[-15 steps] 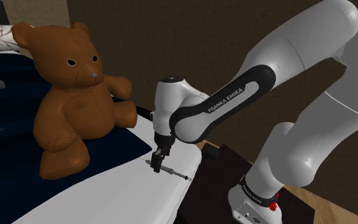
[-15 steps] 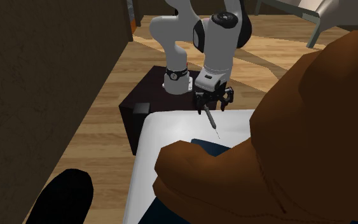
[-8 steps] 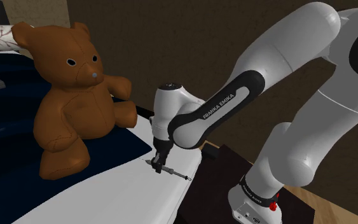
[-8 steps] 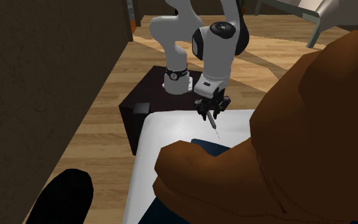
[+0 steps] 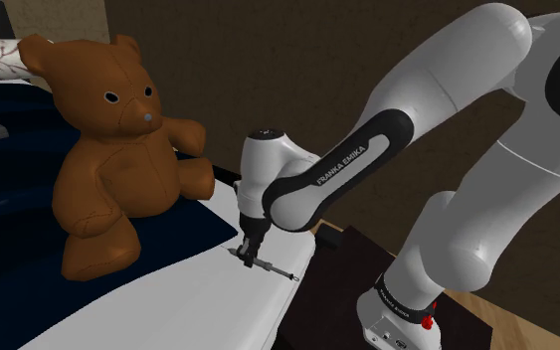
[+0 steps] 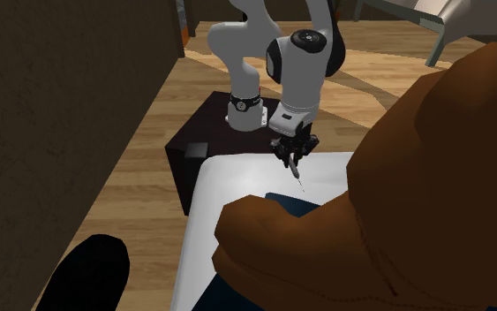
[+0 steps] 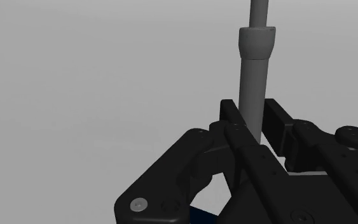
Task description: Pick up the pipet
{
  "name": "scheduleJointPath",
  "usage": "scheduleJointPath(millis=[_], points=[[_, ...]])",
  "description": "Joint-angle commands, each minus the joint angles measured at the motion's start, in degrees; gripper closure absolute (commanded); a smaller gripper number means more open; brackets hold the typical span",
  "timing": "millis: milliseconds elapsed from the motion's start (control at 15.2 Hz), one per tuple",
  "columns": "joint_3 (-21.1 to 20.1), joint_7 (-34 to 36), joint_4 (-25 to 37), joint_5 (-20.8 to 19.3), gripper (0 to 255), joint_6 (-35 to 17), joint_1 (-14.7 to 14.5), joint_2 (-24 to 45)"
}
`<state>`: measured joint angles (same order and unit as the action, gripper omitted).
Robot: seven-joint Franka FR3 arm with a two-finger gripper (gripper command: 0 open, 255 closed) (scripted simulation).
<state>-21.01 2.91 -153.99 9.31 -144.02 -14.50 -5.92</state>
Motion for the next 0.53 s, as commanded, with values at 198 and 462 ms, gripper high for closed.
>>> scheduleJointPath(millis=[198,462], points=[[0.0,-0.6,0.3,1.3,255,3.9,-0.6,-3.2],[0.4,-1.0,1.1,1.9,255,7.8,-0.8,-6.4]])
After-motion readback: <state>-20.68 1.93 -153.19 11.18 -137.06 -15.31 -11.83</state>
